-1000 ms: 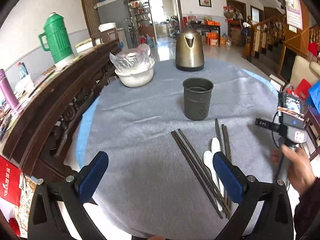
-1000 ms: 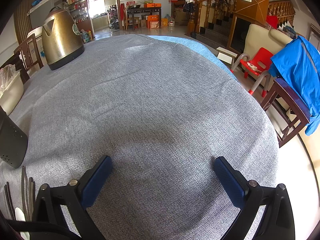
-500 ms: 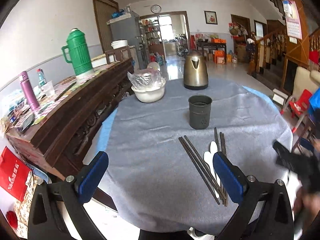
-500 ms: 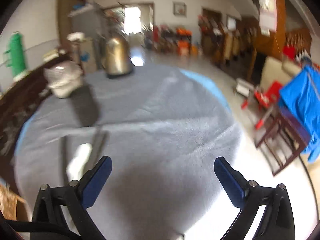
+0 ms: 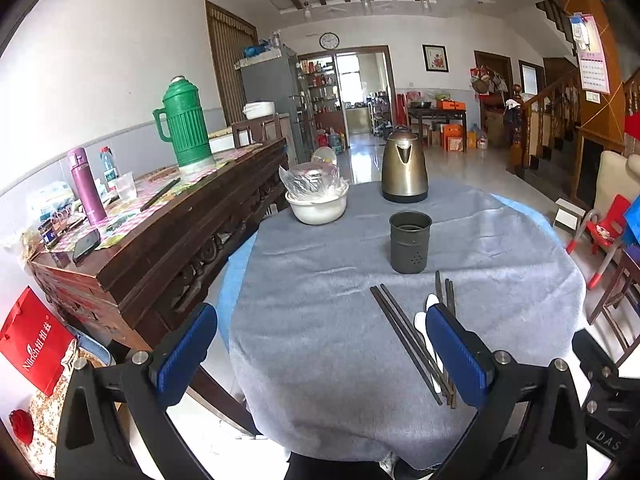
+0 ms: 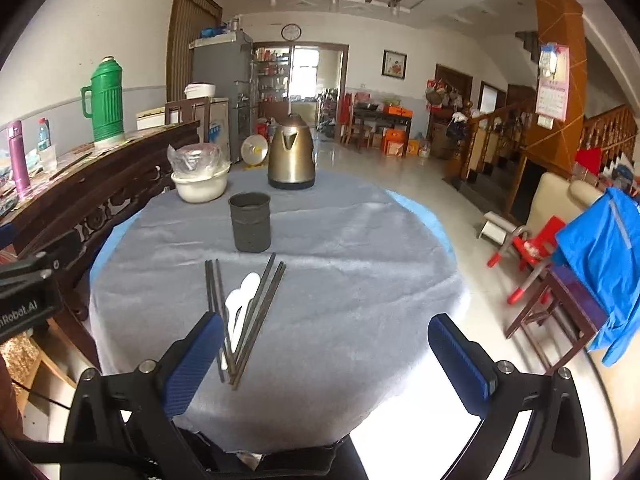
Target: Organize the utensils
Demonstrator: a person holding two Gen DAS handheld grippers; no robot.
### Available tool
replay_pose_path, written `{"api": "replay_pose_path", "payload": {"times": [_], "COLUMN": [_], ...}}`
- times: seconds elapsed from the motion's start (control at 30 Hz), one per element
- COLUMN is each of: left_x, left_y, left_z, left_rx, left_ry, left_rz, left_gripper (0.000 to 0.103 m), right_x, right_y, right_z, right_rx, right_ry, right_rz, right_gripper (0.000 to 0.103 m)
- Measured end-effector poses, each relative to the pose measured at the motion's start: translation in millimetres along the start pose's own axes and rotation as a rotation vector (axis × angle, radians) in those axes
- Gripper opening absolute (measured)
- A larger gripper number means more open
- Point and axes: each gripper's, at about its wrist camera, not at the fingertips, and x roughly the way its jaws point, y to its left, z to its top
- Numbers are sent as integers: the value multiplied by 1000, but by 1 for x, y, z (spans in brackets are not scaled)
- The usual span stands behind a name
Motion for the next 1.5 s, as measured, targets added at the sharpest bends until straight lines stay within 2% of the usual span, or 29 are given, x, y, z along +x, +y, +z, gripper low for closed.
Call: {"api": "replay_pose_path", "payload": {"times": [0.23, 1.23, 1.37, 1.5], "left_x": [-8, -6, 32, 87], "left_y": [1, -10, -8, 4], "left_z": [-11, -12, -5, 2], "left_rx": [-10, 22, 20, -40], "left_ry": [-8, -14, 69, 196], "left_rz": [2, -7, -50, -78], "left_gripper": [103, 103, 103, 103], "right_x": [-3, 2, 20, 58], "right_y": [1, -10, -15, -27], "right_z": [-2, -6, -1, 14], "right_rx": [9, 40, 62, 127], "right_ry": [-11, -8, 31, 130], "right_rz": [5, 21, 96, 238], "right_gripper": [103, 103, 103, 103]}}
